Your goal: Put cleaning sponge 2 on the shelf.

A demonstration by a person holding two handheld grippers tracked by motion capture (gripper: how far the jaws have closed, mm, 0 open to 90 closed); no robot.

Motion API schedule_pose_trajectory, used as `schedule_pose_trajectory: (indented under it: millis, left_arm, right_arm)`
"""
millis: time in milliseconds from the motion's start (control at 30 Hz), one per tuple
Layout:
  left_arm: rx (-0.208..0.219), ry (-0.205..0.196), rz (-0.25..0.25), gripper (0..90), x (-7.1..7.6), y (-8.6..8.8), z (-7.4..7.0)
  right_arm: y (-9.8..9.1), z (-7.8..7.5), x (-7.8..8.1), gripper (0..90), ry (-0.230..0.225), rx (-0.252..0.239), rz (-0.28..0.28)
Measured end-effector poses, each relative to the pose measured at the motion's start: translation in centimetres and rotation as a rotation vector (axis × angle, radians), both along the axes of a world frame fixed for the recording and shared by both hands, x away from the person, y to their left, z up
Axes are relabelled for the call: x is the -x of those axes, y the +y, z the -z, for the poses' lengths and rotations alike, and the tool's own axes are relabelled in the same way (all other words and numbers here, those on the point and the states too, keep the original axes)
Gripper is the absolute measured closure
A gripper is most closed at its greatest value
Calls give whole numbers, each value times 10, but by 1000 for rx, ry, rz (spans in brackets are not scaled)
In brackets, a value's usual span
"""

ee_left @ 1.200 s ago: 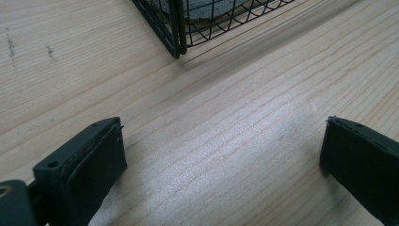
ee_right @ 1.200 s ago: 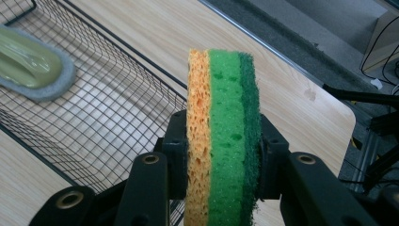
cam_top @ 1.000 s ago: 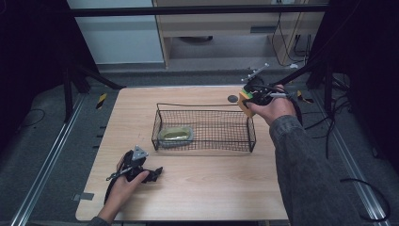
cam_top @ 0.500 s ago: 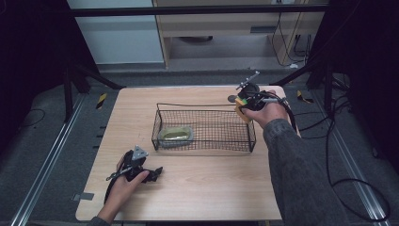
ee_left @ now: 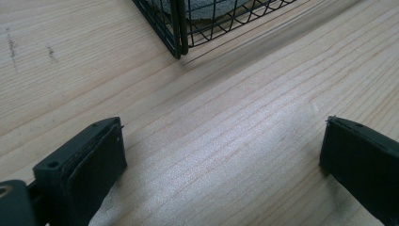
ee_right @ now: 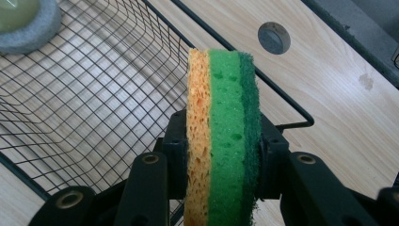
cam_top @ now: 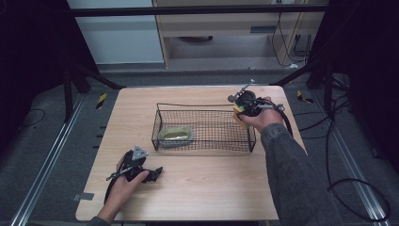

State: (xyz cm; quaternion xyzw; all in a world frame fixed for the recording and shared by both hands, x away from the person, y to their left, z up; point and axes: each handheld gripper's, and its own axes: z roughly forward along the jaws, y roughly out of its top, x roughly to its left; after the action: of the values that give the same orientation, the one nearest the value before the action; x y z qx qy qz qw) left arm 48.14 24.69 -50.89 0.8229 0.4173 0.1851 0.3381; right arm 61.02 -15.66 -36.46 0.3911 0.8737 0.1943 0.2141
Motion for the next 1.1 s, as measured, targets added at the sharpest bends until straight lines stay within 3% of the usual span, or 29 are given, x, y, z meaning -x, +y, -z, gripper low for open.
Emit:
schedule_pose_trajectory:
  millis: [1100]
  left_arm:
    - [-1,0,0,0,0,0,0]
  right_arm:
    - [3,36,-10,641,33,52,6]
